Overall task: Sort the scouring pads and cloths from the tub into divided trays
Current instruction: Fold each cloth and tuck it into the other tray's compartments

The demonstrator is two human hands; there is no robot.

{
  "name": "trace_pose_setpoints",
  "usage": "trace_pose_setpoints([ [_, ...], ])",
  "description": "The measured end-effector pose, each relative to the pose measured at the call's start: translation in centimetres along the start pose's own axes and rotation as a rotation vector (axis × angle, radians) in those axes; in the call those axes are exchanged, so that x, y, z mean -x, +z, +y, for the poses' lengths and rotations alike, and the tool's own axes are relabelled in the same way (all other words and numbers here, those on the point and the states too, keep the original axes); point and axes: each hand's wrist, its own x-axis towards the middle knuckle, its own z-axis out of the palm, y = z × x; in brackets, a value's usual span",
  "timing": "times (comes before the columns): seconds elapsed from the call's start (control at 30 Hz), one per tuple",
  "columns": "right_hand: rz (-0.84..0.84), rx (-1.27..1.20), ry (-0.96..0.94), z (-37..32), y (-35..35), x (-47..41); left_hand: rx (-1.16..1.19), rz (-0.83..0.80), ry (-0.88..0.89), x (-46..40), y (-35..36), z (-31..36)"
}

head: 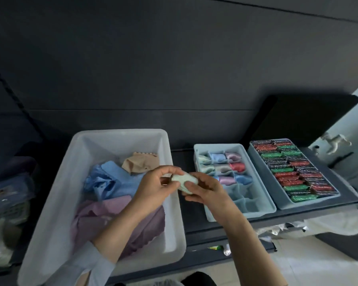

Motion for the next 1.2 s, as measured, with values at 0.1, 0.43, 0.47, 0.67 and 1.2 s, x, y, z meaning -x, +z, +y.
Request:
trace_pose_setpoints([
  [0.1,-0.023,0.09,0.06,0.2,-4.4,0.2,-0.017,0.002,-0.013,-0.5,3.8,-0.5],
  [0.43,0.198,0.503,-0.136,4.0,-17.7,-3.1,-0.385,0.16,-0.307,0.1,15.8,-4.2],
  [0.47,0.151,0.591,-0.175,4.2,-17.4,-3.6,-0.418,0.19,-0.332,0.1,16.4,-4.5],
  [0.67,0.009,1.026,-0.383,6.2,-14.6,-6.4,-0.46,0.324,-0.35,-0.1,17.8,-5.5],
  [1.2,0.054,1.427,-0.273,6.7,-12.6,-7.1,-0.476,0.315,-0.316,-0.2,17.5,-5.7],
])
